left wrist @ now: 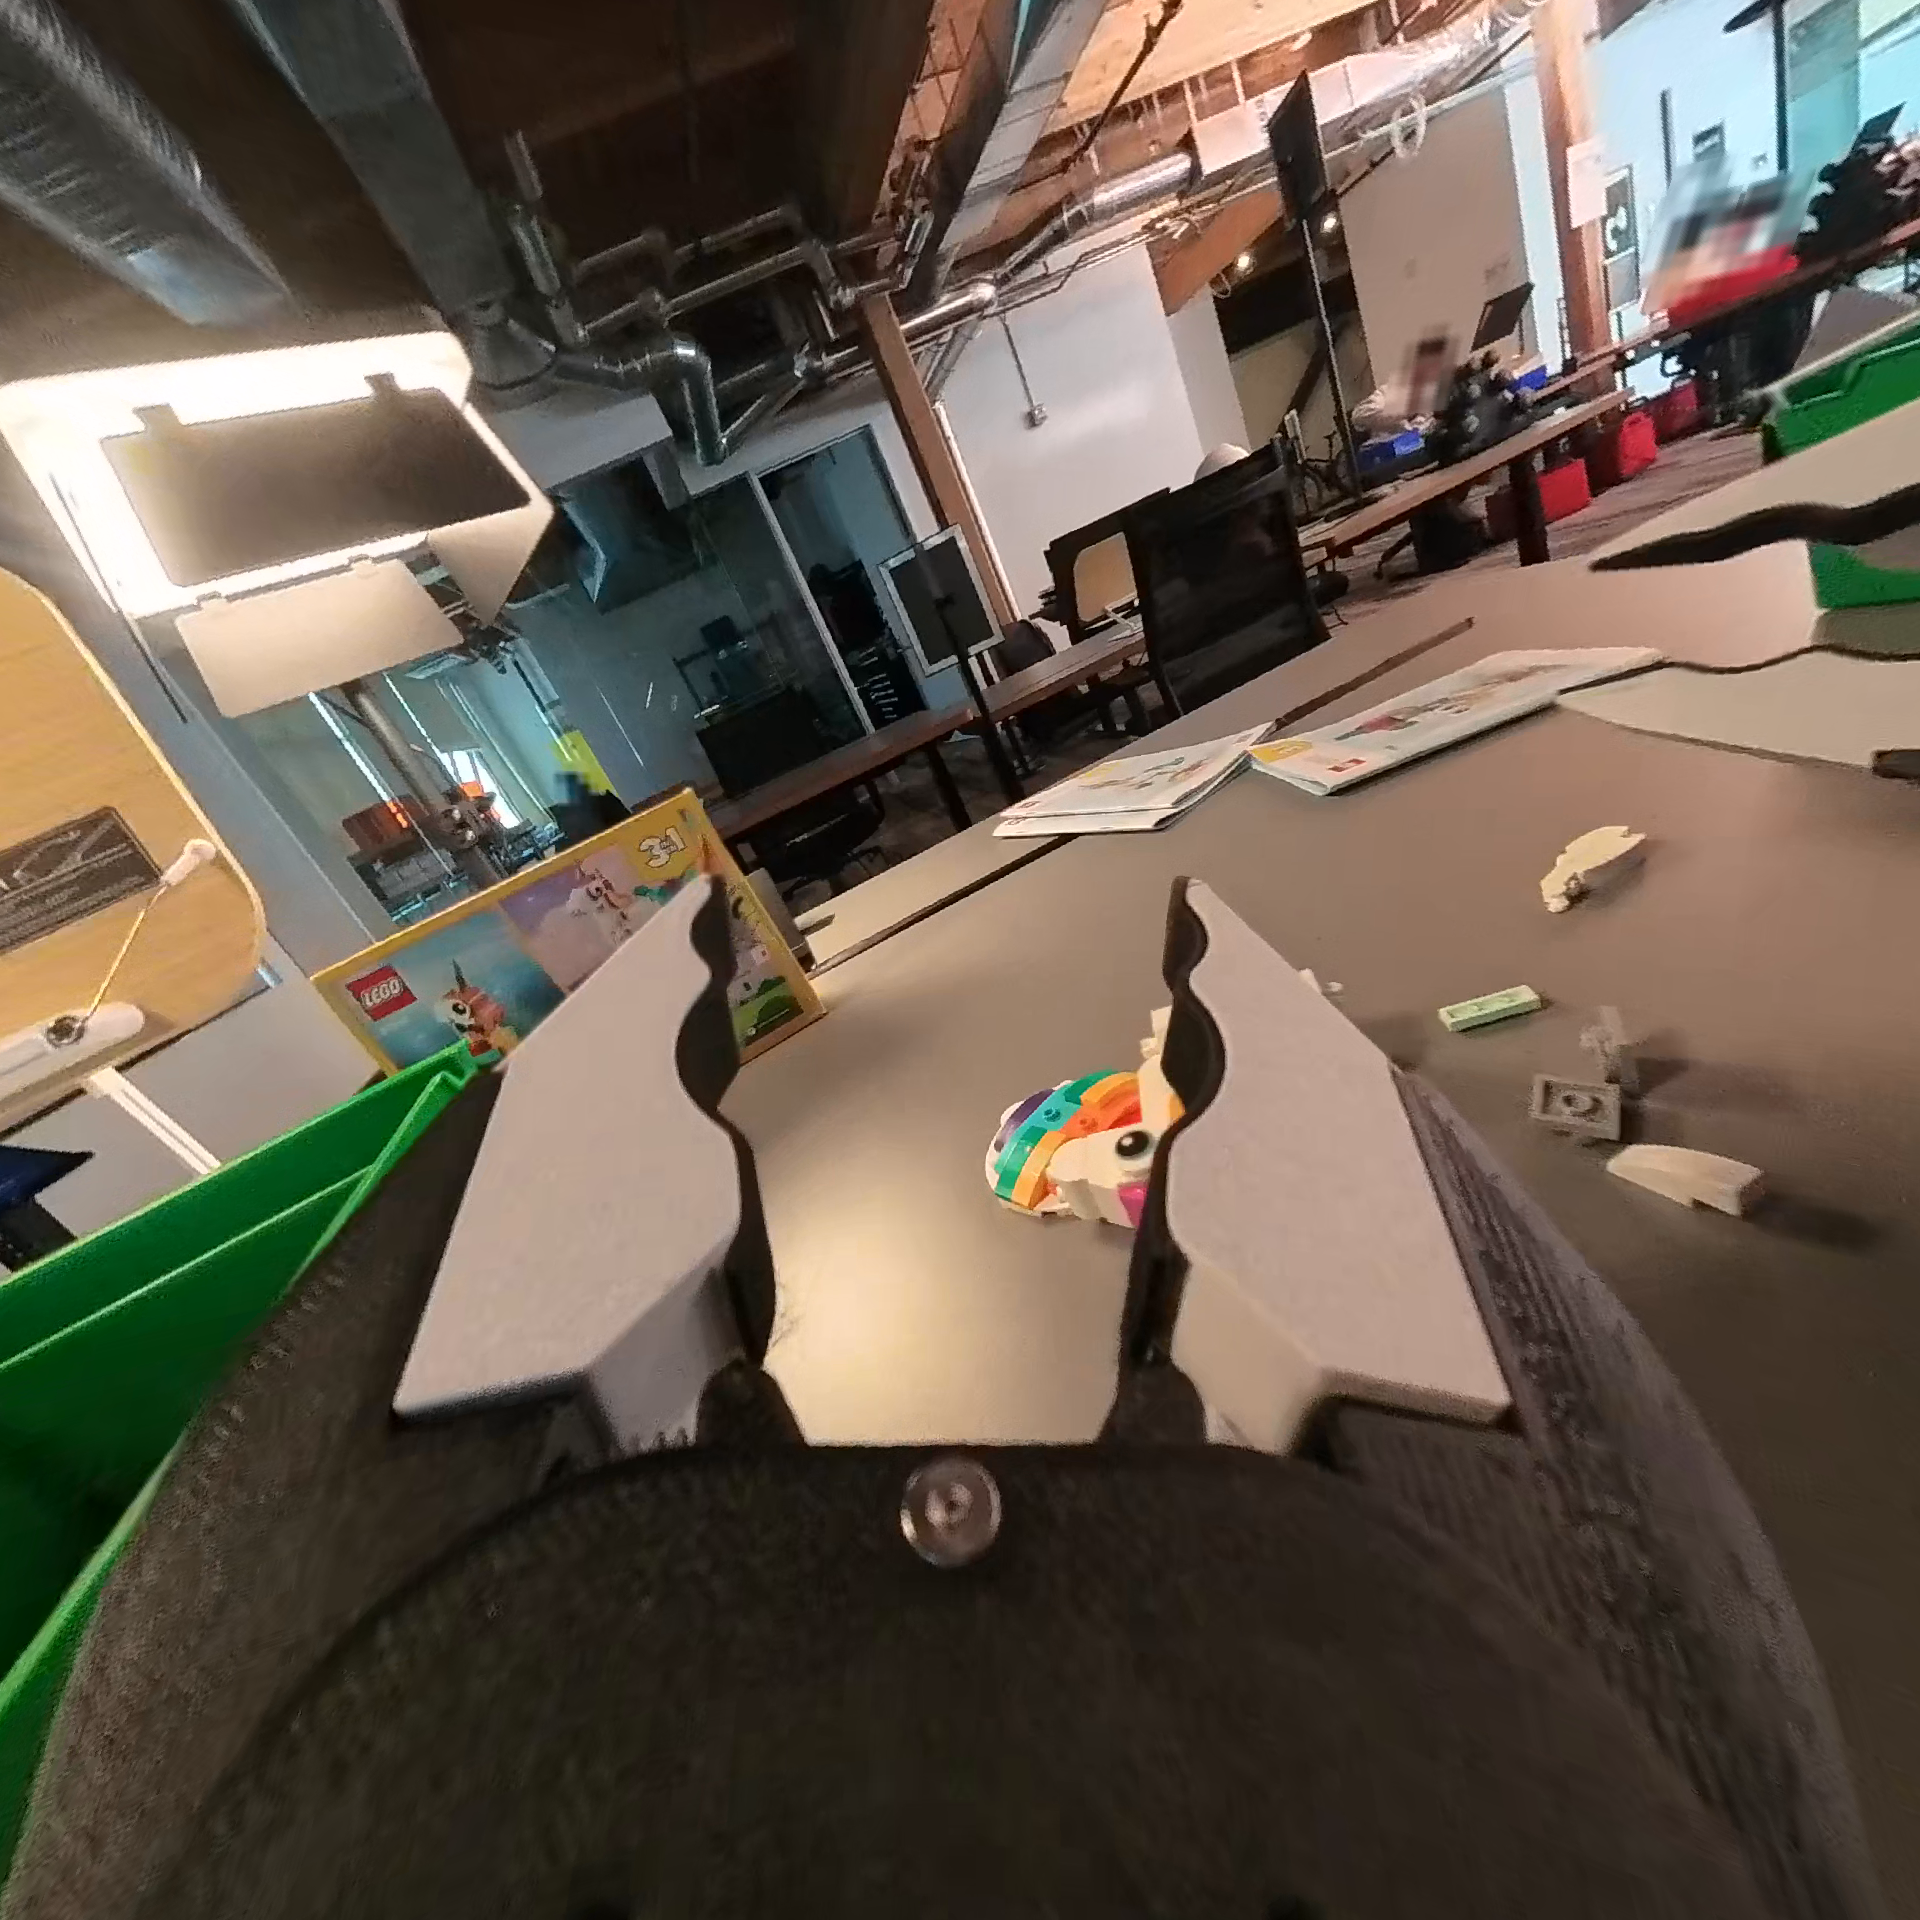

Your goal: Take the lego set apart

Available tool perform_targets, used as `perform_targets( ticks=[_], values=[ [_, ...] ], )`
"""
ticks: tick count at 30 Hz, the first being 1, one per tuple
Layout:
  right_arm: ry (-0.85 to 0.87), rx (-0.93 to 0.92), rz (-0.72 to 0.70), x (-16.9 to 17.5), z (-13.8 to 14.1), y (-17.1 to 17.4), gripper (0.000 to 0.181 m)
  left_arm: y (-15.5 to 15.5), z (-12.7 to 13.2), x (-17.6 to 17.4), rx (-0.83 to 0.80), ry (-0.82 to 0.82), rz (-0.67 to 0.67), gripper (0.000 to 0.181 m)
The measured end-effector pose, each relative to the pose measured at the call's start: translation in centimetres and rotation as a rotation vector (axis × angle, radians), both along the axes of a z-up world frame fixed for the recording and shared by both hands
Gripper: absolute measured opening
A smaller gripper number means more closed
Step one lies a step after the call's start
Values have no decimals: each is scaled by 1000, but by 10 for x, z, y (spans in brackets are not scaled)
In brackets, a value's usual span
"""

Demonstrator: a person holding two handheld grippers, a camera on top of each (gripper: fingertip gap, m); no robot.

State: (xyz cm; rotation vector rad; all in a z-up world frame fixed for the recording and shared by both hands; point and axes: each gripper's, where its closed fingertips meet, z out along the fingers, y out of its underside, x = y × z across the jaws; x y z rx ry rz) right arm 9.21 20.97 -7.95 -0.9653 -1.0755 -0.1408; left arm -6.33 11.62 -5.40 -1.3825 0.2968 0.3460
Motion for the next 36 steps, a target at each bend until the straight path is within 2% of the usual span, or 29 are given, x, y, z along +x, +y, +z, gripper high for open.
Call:
perform_targets(
  ticks=[4, 7, 10, 12, 15, 18, 21, 23, 26, 28, 31, 33, 36],
  values=[
    [-28, 5, -13, -2, -3, 1, 31, 1, 3, 0, 15, -27, -26, 85],
    [-83, 27, -24, -7, -8, -1, 33, 2, 0, 9, -4, -33, -99, 82],
    [-124, 26, -46, -9, -14, -3, 39, 6, -7, 19, -34, 32, -119, 87],
    [-95, -18, -130, 2, -13, 3, 44, 6, -10, 28, -36, 89, -139, 88],
    [13, -76, -231, 31, 1, 6, 54, 8, -13, 34, -37, 144, -147, 91],
    [127, -76, -254, 57, 33, -14, 56, 6, -10, 33, -16, 148, -154, 90],
    [197, -76, -221, 81, 73, -56, 60, 10, -6, 21, 7, 132, -128, 91],
    [210, -68, -222, 109, 106, -92, 64, 10, -1, 17, 29, 103, -124, 91],
    [251, 19, -253, 179, 162, -160, 64, 9, 9, 14, 92, 79, -112, 78],
    [270, 3, -305, 230, 179, -205, 65, 11, 11, 15, 110, 78, -102, 86],
    [299, -61, -398, 297, 169, -273, 68, 8, 14, 20, 142, 118, -103, 94],
    [289, -94, -483, 331, 144, -318, 68, 7, 14, 22, 143, 123, -111, 96],
    [279, -151, -606, 367, 91, -384, 68, 5, 16, 22, 152, 109, -123, 96]
  ],
)
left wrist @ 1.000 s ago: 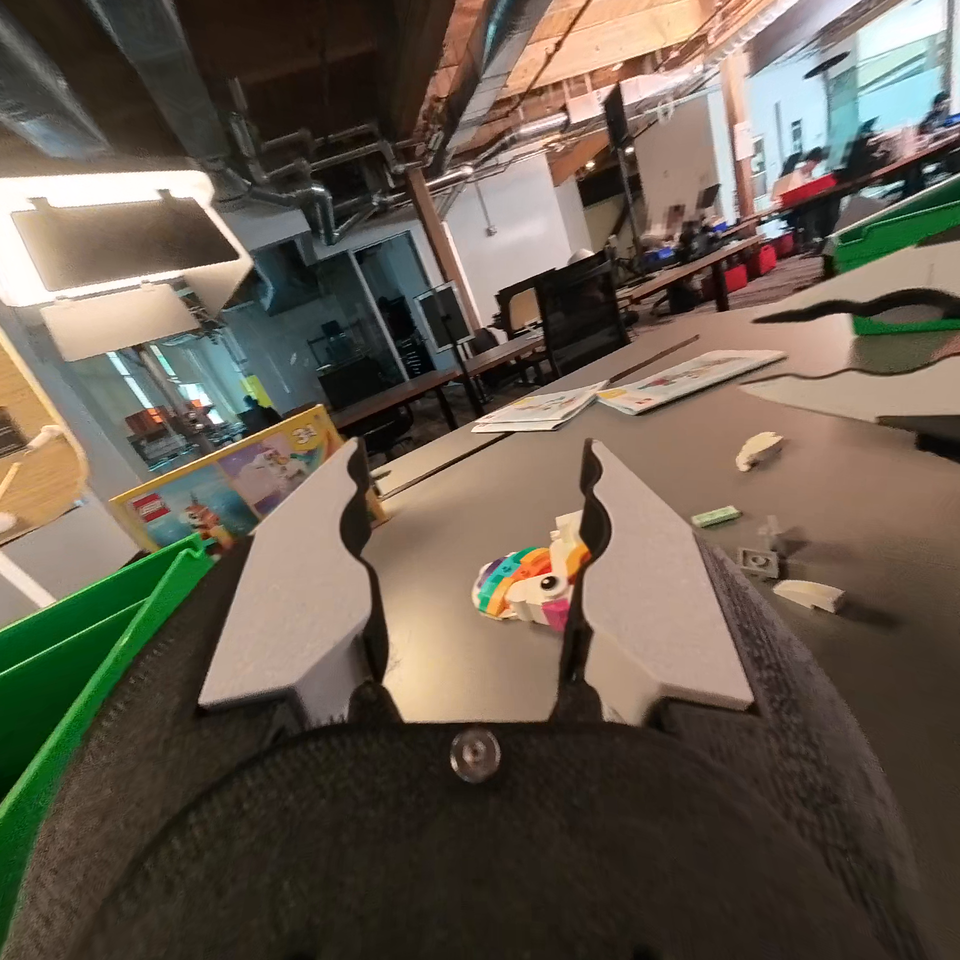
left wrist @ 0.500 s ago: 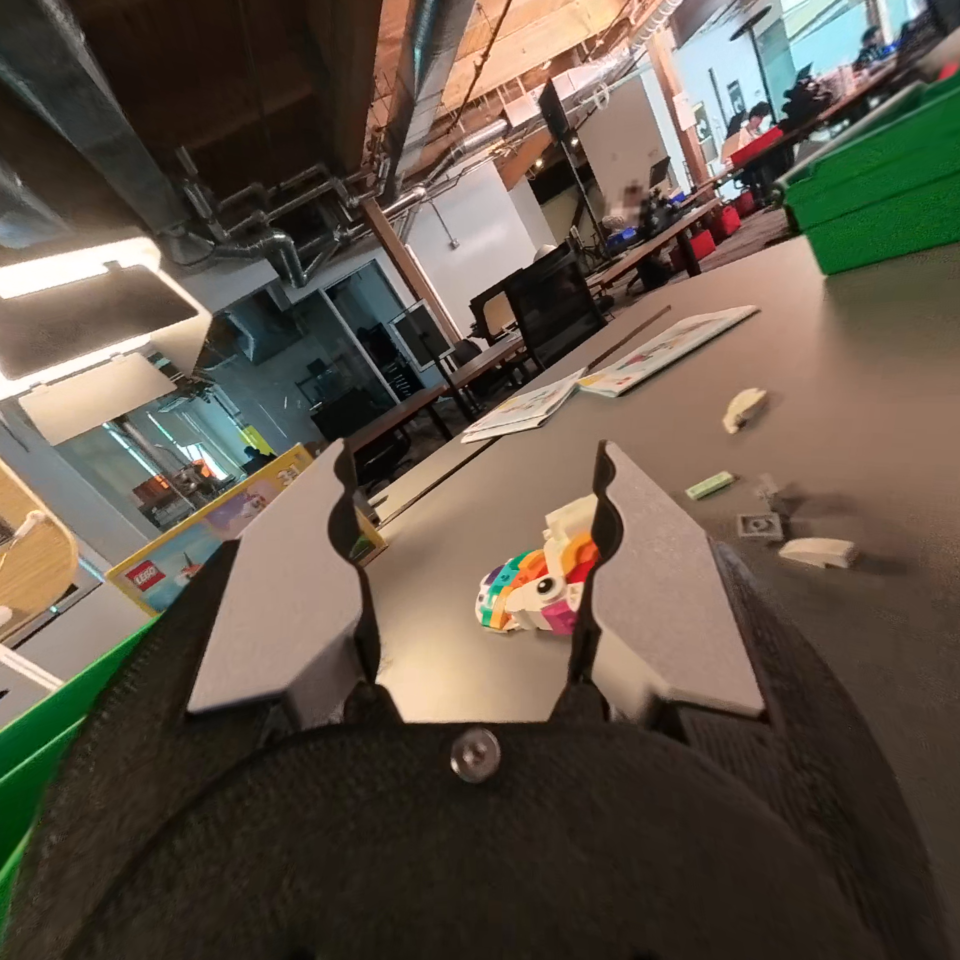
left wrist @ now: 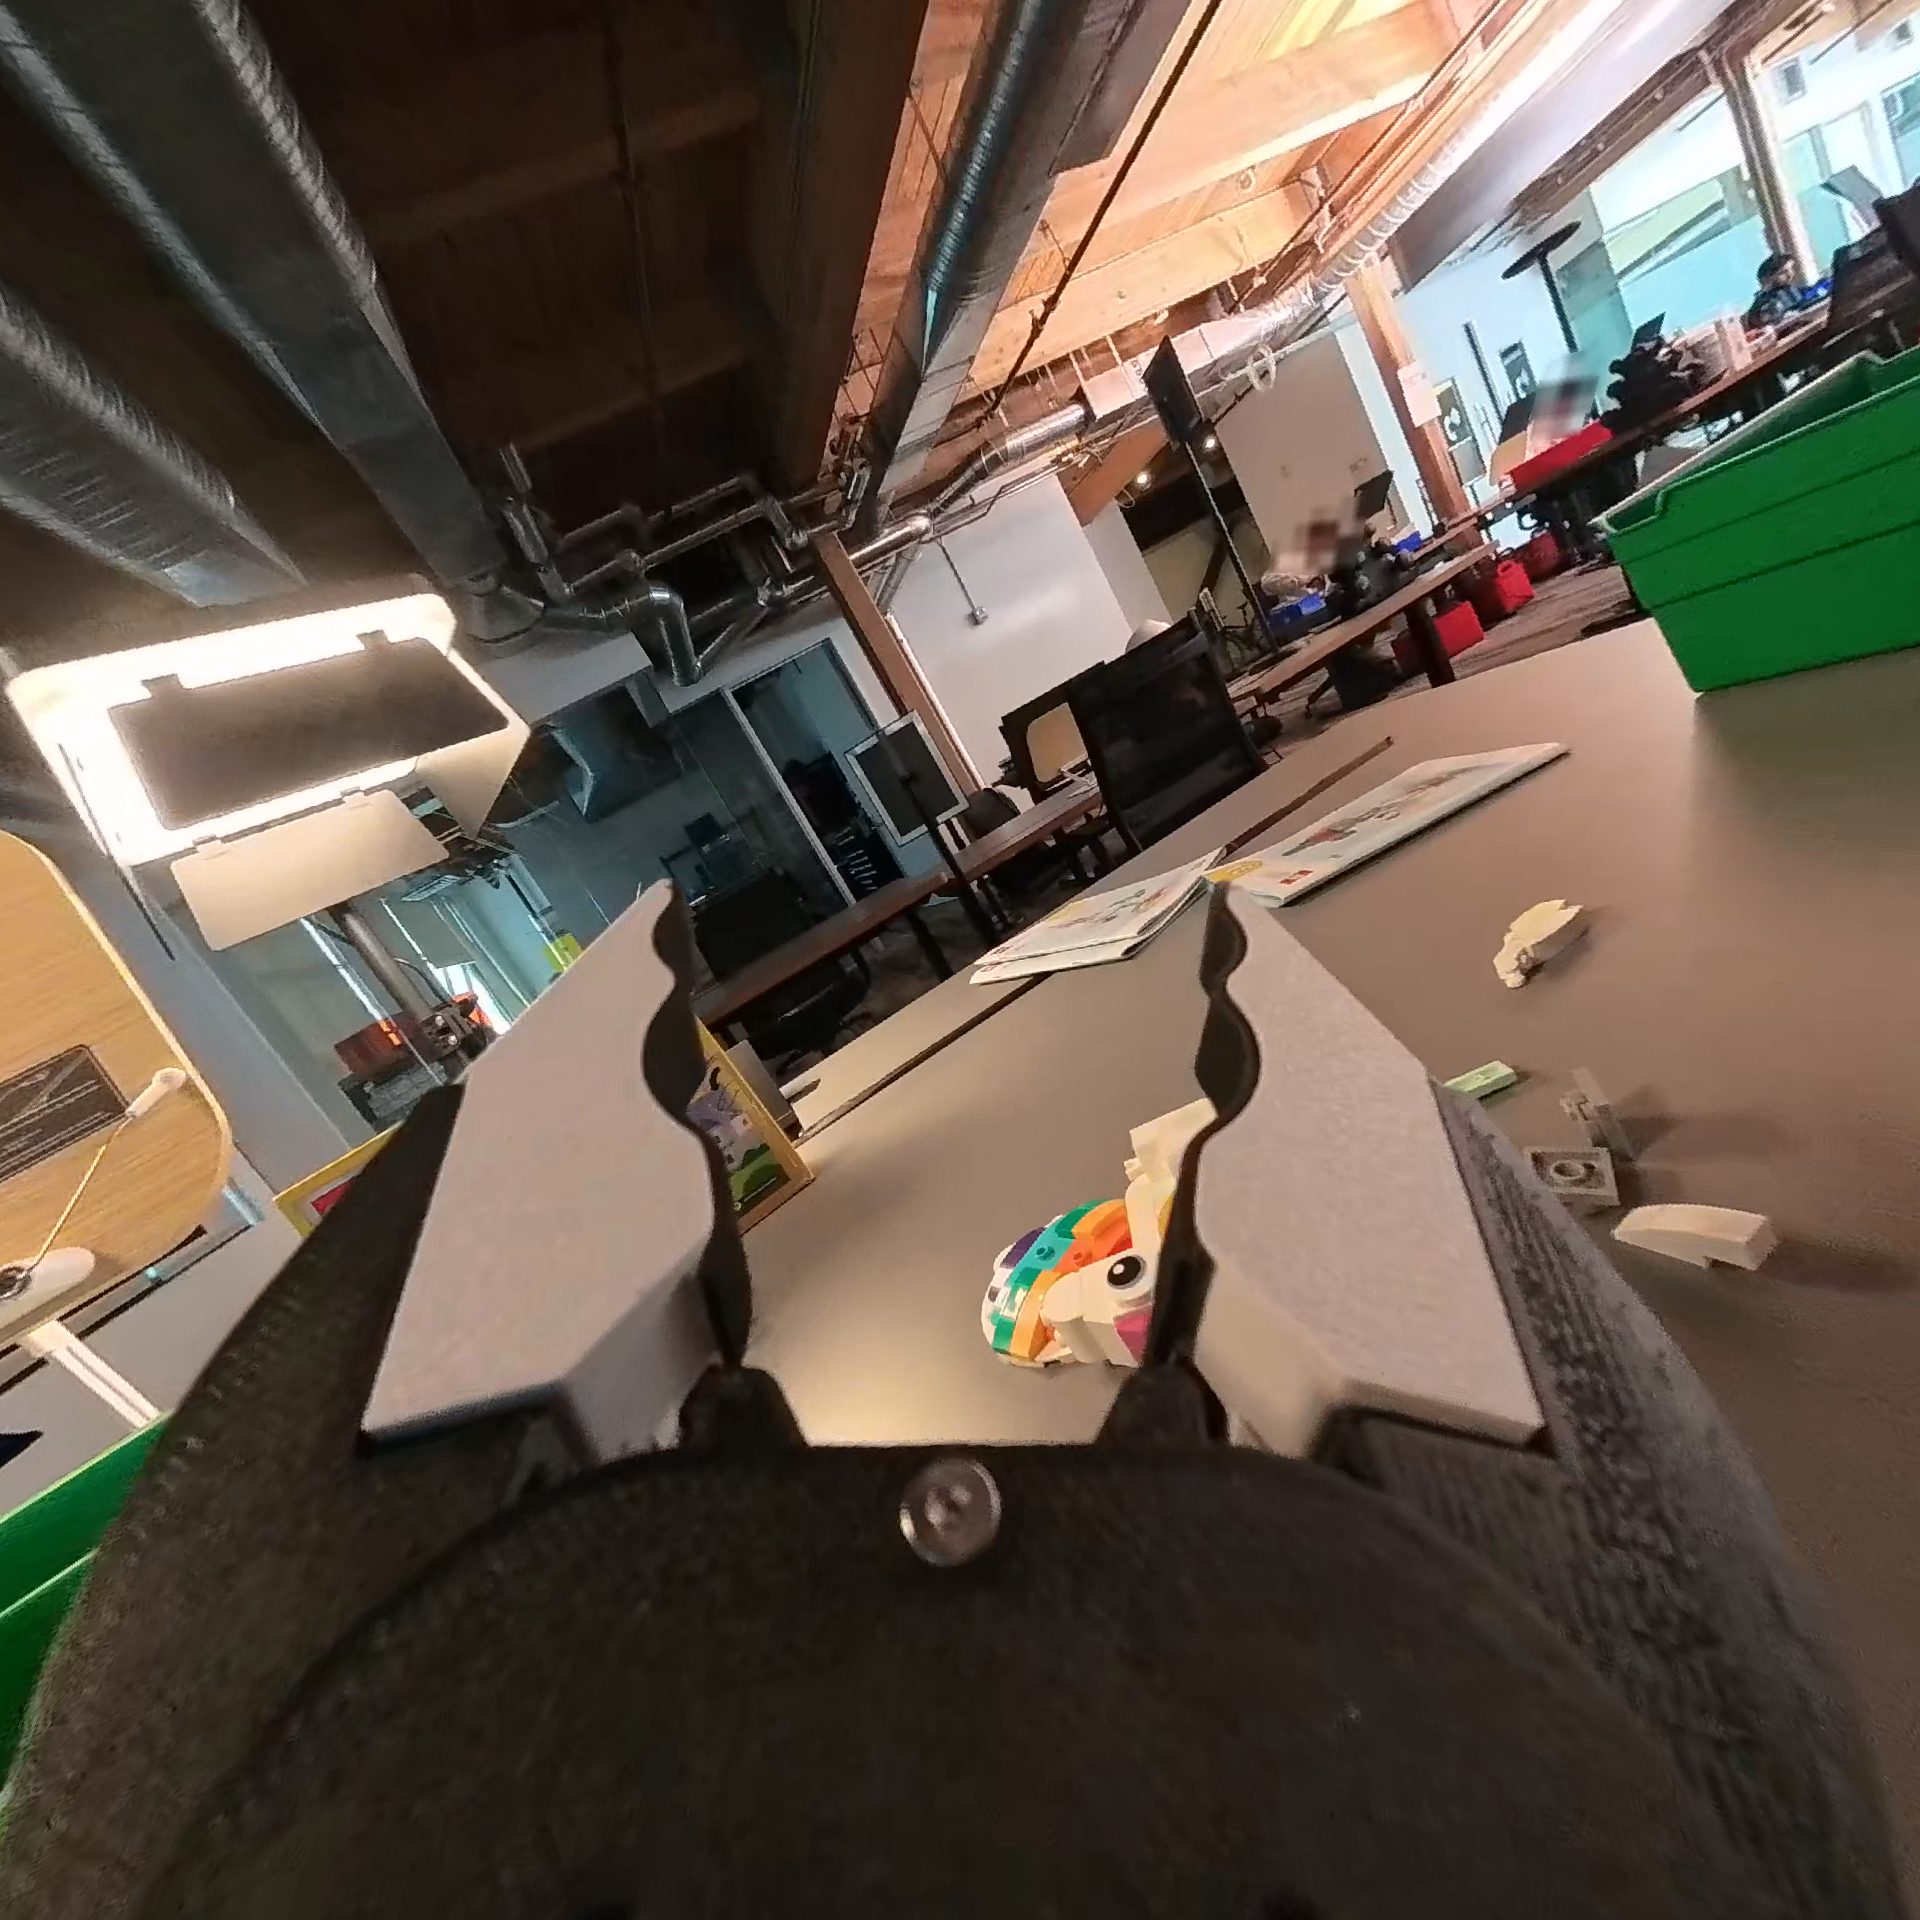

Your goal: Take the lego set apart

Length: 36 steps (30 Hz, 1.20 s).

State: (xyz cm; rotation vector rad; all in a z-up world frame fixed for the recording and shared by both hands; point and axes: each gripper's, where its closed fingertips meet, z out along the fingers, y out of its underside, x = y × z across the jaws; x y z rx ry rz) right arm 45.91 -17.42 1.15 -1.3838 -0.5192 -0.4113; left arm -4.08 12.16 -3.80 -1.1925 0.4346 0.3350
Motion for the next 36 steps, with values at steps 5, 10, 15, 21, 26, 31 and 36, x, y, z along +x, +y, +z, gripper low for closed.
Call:
perform_targets(
  ticks=[5, 10, 15, 21, 26, 31, 36],
  values=[
    [114, -198, -197, 52, -119, -100, 66, 0, -5, 9, -13, 50, -13, 97],
    [344, -458, -299, 68, -230, -170, 67, 4, -10, 15, -19, 132, 12, 93],
    [459, -632, -290, 47, -297, -199, 67, -3, 8, -14, 25, -96, 3, 95],
    [454, -683, -350, 47, -327, -216, 92, 1, -1, -2, 0, 6, 15, 96],
    [345, -812, -231, 26, -380, -196, 88, 2, 1, -6, 0, -33, -3, 96],
    [232, -1000, -82, 6, -487, -137, 80, 4, -2, -3, -13, -7, -13, 96],
    [240, -1197, 122, -25, -622, -78, 73, 0, -6, 9, 12, 57, -32, 93]
  ],
)
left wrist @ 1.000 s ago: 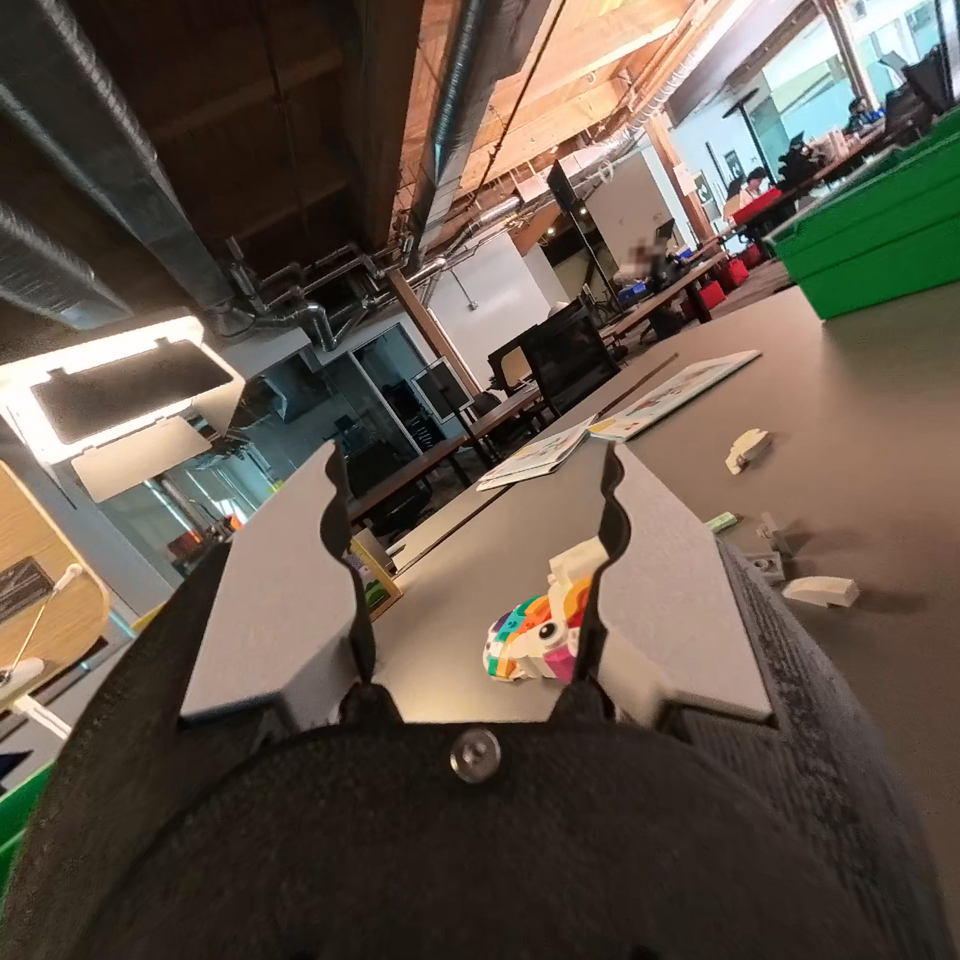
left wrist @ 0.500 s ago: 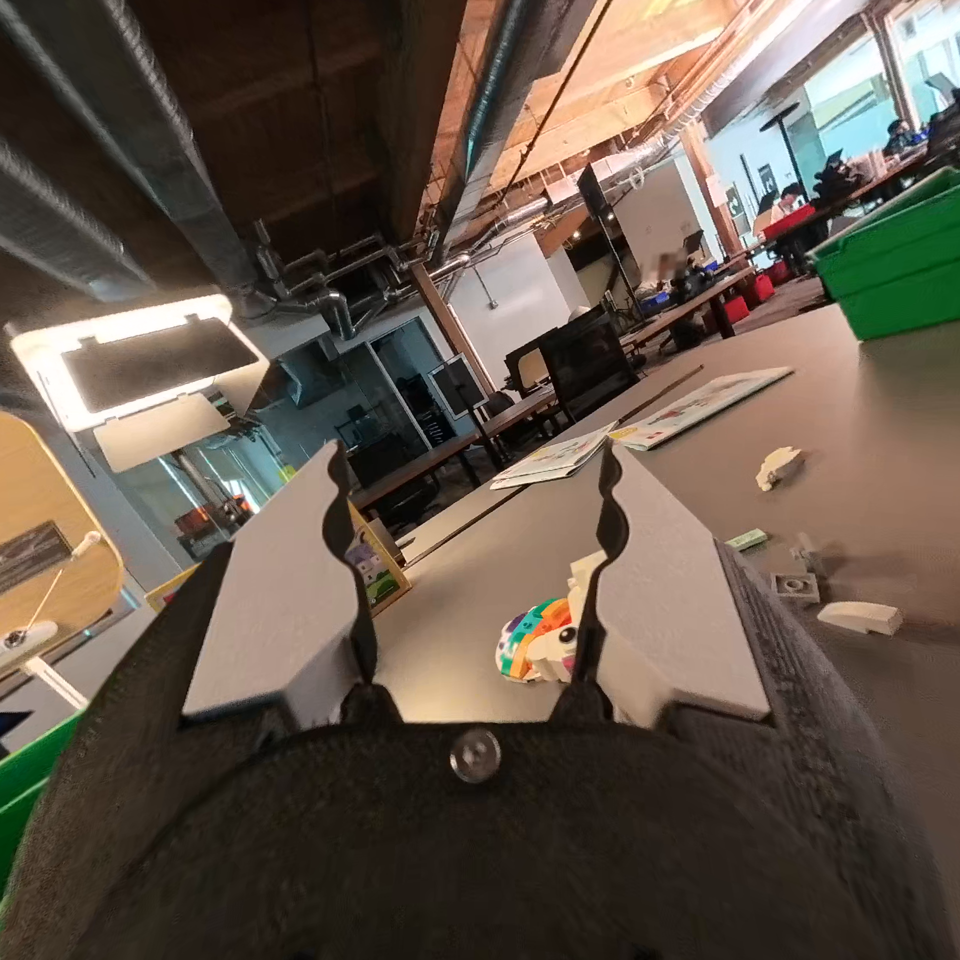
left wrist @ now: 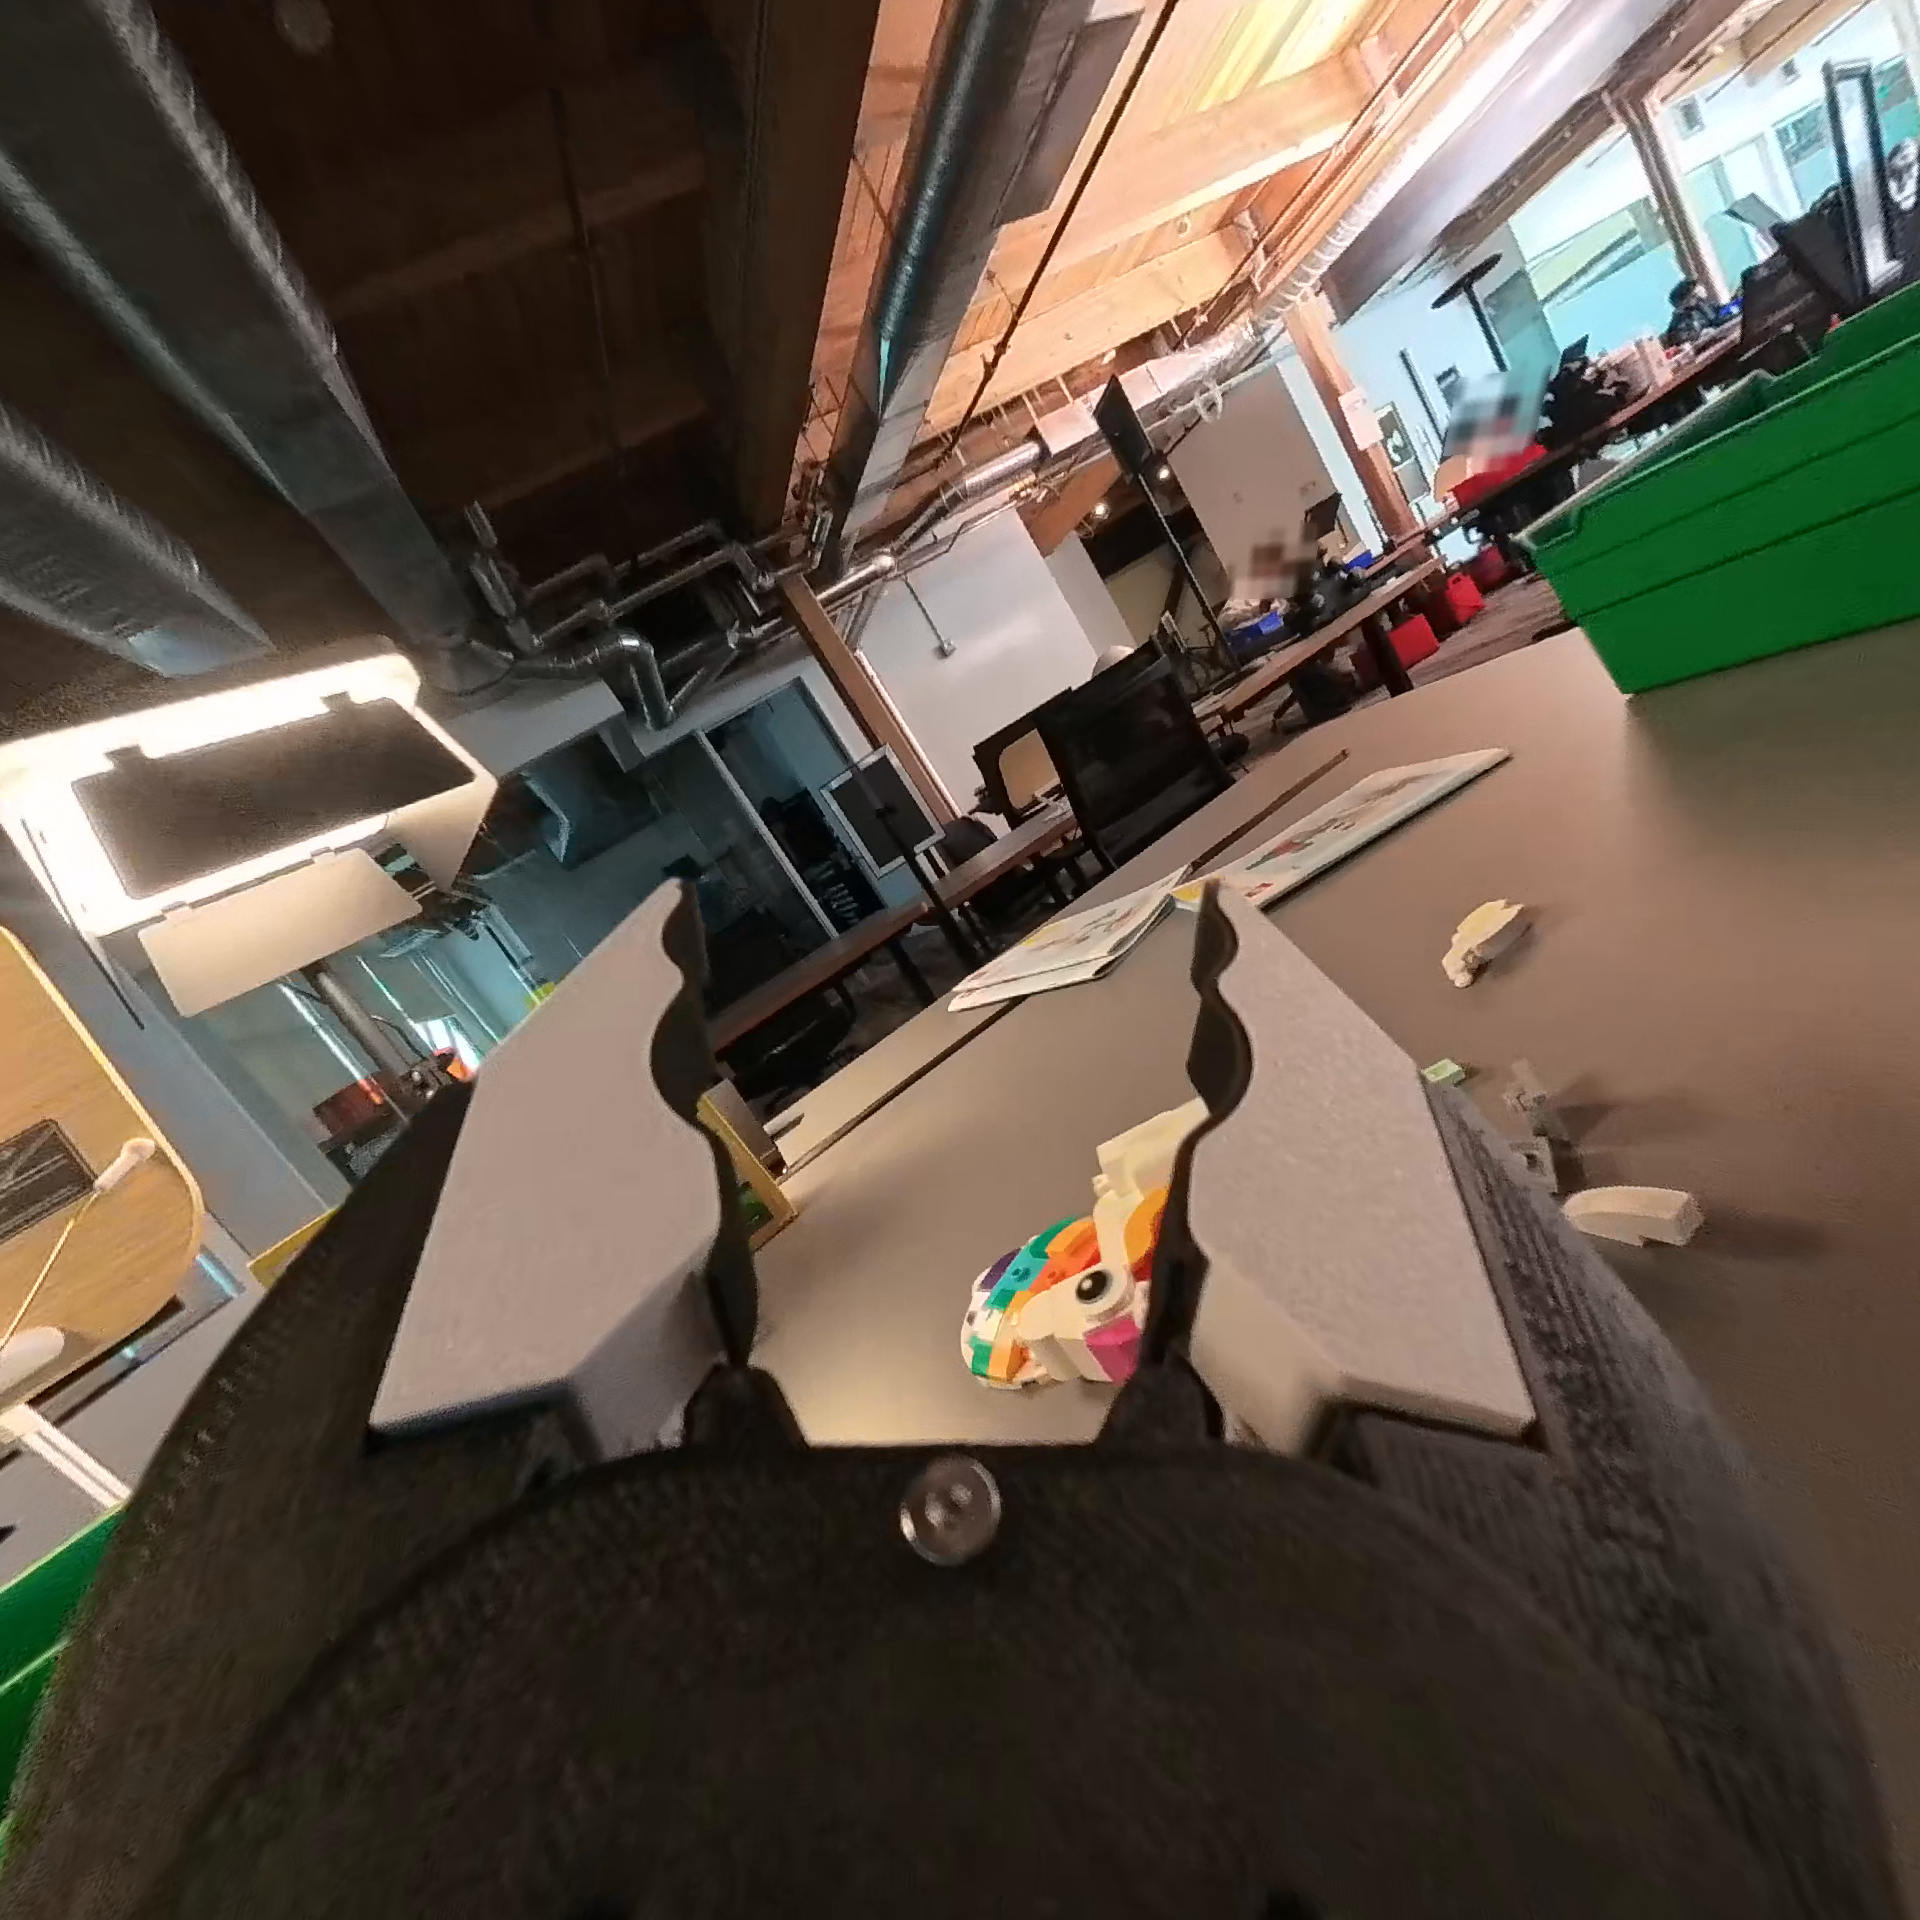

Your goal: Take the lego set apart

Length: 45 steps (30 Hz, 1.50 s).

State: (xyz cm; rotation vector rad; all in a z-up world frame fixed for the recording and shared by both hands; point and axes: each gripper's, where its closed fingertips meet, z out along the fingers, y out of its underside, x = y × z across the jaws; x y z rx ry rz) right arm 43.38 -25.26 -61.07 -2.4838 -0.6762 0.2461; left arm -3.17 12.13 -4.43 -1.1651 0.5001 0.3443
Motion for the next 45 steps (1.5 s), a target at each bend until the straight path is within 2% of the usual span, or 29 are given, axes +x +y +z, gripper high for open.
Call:
perform_targets(
  ticks=[4, 8, 11, 15, 19, 22, 26, 33, 35, 42, 45],
  values=[
    [10, -49, 214, -33, -98, 33, 51, -2, -3, 6, -10, 10, -34, 92],
    [59, -147, 192, -64, -180, 57, 46, -3, -8, 18, -37, 21, -90, 86],
    [74, -138, 135, -80, -223, 72, 41, -3, -12, 25, -46, 58, -97, 85],
    [31, -119, 125, -87, -274, 85, 31, 1, -9, 14, -81, -54, -103, 85],
    [31, -139, 76, -87, -312, 97, 26, 5, -8, 7, -105, -125, -102, 85],
    [66, -145, 69, -90, -331, 98, 24, 6, -11, 7, -111, -103, -78, 84],
    [31, -133, 17, -85, -348, 102, 25, 11, -13, 2, -140, -124, -58, 84],
    [0, -105, 15, -85, -353, 108, 18, 14, -15, -6, -177, -189, -53, 84],
    [-22, -89, 23, -83, -354, 109, 11, 16, -17, -6, -190, -191, -54, 84],
    [-150, -48, 154, -87, -355, 108, 3, 21, -23, -7, -237, -207, -47, 85],
    [-151, -65, 150, -87, -353, 109, 1, 21, -24, -7, -241, -187, -39, 84]
  ],
)
